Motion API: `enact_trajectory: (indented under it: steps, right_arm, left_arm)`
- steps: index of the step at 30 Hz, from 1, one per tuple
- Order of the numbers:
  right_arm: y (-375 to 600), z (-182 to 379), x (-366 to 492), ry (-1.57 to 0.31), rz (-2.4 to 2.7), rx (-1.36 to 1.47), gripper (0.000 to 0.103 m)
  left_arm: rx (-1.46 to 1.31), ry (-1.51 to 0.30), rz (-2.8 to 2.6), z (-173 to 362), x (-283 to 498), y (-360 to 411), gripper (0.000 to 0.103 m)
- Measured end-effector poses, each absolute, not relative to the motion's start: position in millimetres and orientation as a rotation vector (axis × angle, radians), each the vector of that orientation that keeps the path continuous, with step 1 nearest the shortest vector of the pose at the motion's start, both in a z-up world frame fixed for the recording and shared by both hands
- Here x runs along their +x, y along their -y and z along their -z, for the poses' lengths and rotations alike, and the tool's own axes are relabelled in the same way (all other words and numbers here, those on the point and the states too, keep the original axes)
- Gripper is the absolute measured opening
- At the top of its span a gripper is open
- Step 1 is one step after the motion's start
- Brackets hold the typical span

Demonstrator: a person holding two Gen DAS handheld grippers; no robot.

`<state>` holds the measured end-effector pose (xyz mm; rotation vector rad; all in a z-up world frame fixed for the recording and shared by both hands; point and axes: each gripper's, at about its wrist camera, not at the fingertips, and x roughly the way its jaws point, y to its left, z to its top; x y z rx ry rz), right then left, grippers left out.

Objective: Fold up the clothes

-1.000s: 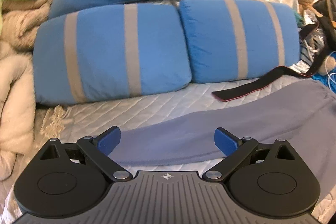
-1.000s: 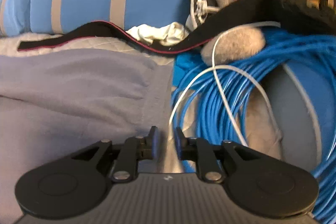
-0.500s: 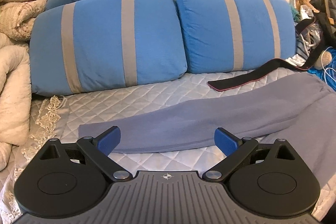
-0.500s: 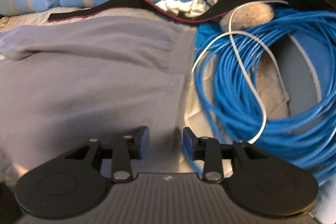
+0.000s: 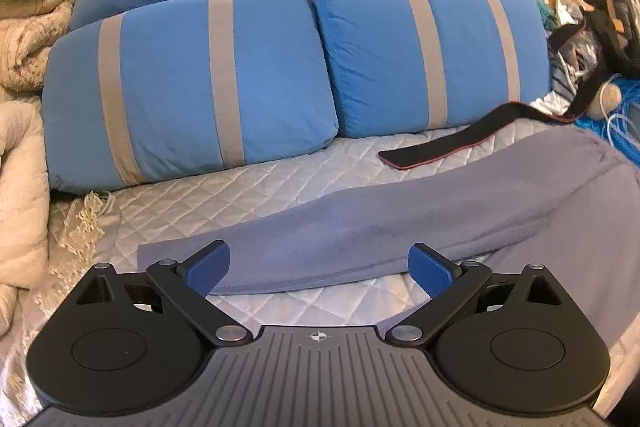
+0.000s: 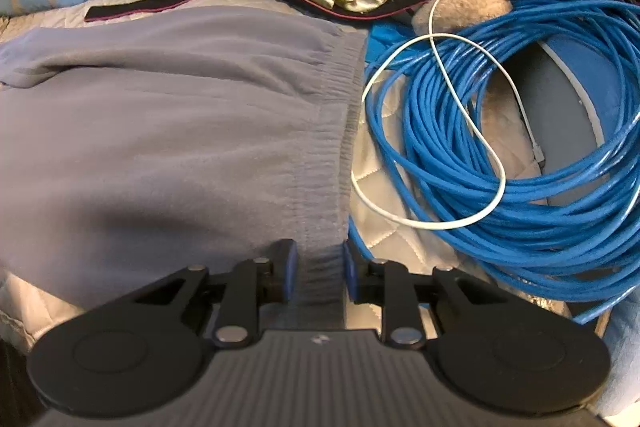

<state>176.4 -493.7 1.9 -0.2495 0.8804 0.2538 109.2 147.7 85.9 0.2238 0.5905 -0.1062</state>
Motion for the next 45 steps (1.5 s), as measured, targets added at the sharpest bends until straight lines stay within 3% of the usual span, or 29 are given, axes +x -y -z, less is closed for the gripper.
enact_trajectory:
  steps: [1,4,7,13,25,39,41,45]
  right_arm:
    - [493,-3,177,-0.880,-0.250,-0.253,0.026]
    - [485,-15,179,-0.844,-0.245,-0.290,0.047]
    - [467,-35,181,-0.757,-0.287,-0.378,0.082]
    - [423,-73,198,-0.630,-0.370,-0.499,0.100]
    - [358,-105,243,-0.543,-0.398,-0.571,0.103]
    - [341,-67,282,-0.641,-0.375,-0.537,0.103]
    - [342,-61,285,-0.659,-0.368,-0.540,0.103]
    - [347,-53,290,-0.694,-0.359,-0.539,0.103]
  left_arm:
    - [0.232,-0.587,0.105,-85,109,-148,0.098]
    - [0.256,-0.569,0.106,-82,110,-154,0.098]
    - [0.289,-0.573,0.089,-79,117,-159,0.097]
    - [0.361,-0.655,0.050,-73,140,-174,0.097]
    - [0.674,-0.751,-0.002,-55,197,-234,0.097]
    - [0.458,-0.838,0.135,-5,297,-300,0.095]
    - [0.422,-0.858,0.162,0,307,-309,0.086]
    - [0.311,-0.864,0.223,1,320,-327,0.081]
